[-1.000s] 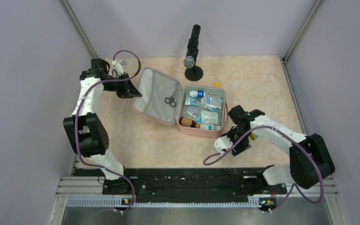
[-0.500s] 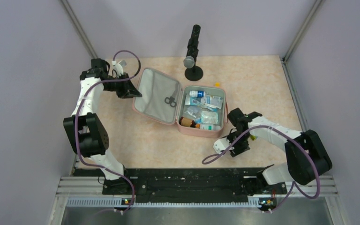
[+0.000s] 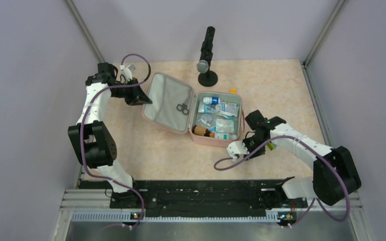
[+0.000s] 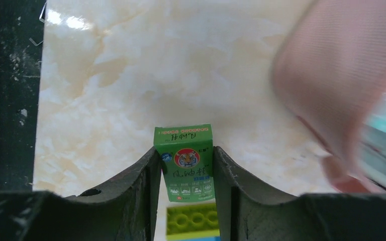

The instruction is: Organize the medicine kit

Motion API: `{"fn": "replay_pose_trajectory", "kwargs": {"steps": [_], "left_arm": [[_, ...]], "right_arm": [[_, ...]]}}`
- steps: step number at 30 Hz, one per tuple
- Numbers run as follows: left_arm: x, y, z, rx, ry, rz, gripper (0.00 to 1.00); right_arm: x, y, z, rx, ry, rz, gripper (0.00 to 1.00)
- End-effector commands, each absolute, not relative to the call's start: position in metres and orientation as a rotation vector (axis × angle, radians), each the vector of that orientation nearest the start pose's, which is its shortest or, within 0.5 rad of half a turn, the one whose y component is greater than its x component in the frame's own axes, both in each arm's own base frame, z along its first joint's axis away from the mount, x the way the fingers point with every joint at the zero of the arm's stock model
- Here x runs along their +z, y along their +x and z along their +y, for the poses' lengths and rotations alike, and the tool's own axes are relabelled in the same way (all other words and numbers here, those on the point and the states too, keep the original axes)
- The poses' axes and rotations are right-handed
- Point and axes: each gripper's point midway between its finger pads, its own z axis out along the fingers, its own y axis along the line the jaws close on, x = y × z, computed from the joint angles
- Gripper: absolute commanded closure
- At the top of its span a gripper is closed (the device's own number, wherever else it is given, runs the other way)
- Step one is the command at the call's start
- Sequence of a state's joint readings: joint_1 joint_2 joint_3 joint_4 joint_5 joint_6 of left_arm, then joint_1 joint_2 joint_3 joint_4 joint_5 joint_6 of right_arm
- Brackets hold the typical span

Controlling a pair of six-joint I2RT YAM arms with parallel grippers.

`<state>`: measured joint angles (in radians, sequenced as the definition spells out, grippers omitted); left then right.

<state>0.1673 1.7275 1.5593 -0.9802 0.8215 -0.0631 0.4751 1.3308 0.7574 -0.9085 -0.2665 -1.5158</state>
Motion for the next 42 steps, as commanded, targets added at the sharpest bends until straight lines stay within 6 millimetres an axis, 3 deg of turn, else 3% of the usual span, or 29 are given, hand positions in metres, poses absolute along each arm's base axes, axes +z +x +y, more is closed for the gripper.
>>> {"fn": "replay_pose_trajectory", "kwargs": {"steps": [1,5,12,15,17,21,23,26,31,35,42], "left_arm": [[0.203,0.375,-0.076,-1.092,-0.039,2.477,0.98],[0.201,0.376,-0.076,-1.098,-0.044,2.480,0.98],[0.207,0.376,-0.078,-1.109,-0.040,2.467,0.98],[0.209,0.374,-0.080,-1.116,-0.037,2.463,0.98],[0.210,0.373,-0.081,-1.120,-0.032,2.461,0.98],[0.213,0.369,-0.086,-1.138,-0.020,2.452,0.98],[0.216,0.368,-0.089,-1.149,-0.011,2.447,0.98],[0.220,0.366,-0.094,-1.166,-0.001,2.438,0.99],[0.227,0.362,-0.102,-1.201,0.006,2.422,0.99],[0.231,0.360,-0.103,-1.205,0.010,2.415,0.99],[0.233,0.358,-0.103,-1.194,0.018,2.409,0.99]], "right_arm": [[0.098,0.217,0.138,0.265,-2.257,1.500,0.62],[0.156,0.243,0.176,0.331,-2.051,1.446,0.62],[0.284,0.311,0.282,0.606,-1.497,1.338,0.63],[0.326,0.320,0.324,0.713,-1.359,1.225,0.63],[0.340,0.318,0.351,0.764,-1.336,1.161,0.62],[0.351,0.325,0.400,0.863,-1.249,1.102,0.62],[0.366,0.332,0.422,0.910,-1.191,1.064,0.62],[0.367,0.341,0.449,0.961,-1.145,1.061,0.62],[0.364,0.354,0.476,1.040,-1.071,1.063,0.62],[0.351,0.352,0.495,1.077,-1.071,1.076,0.62],[0.309,0.356,0.503,1.118,-1.042,1.193,0.62]]}}
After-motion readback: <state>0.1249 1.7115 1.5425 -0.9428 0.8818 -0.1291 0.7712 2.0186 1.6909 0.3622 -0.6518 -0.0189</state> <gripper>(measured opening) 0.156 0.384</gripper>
